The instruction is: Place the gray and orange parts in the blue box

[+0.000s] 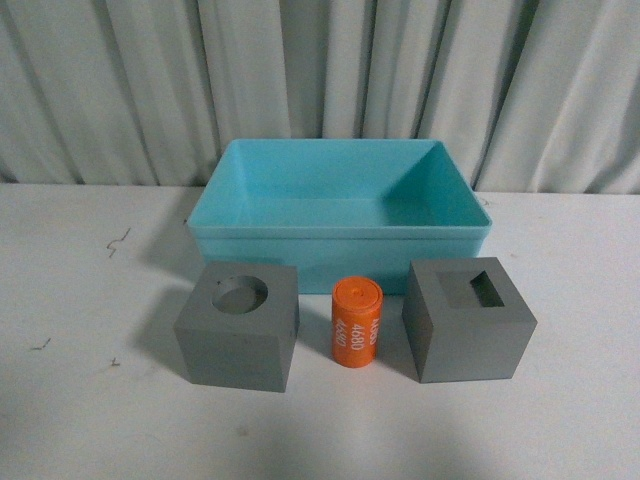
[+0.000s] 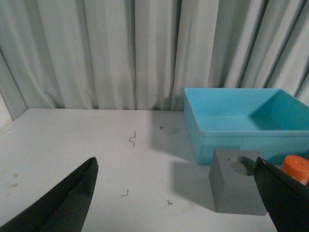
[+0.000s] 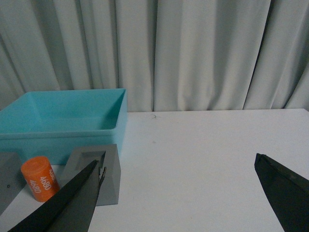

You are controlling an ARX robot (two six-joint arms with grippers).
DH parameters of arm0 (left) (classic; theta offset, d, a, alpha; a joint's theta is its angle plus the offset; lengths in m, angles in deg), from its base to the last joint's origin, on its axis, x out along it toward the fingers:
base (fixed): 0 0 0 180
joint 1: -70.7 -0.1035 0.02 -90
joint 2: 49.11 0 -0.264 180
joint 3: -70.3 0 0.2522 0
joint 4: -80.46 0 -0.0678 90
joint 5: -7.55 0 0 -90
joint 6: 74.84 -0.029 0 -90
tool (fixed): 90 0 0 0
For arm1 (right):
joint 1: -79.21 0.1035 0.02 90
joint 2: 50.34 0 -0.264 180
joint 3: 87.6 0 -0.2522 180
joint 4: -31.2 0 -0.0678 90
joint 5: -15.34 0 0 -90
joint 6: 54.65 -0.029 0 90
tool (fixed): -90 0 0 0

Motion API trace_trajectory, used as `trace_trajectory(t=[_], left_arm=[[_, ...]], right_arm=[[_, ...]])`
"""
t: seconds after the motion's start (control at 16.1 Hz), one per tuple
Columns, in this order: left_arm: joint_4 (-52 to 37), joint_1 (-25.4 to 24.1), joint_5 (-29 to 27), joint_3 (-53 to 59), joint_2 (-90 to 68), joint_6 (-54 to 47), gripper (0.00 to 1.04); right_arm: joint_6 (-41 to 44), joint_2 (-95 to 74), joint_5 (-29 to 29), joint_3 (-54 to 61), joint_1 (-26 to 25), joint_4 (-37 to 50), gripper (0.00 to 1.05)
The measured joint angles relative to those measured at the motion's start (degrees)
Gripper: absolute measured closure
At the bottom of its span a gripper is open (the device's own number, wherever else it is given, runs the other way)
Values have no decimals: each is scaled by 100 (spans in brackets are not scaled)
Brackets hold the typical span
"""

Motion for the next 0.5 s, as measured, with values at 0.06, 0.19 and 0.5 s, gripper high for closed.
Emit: trace_trajectory(t=[0.06,0.19,0.5], left_arm=[[2,0,0,0,0,0,7],[0,0,0,0,0,2,7],[0,0,0,0,0,0,7]], right_arm=[[2,0,-2,0,0,0,6],[0,0,-2,0,0,0,6],[0,0,0,0,0,0,6]])
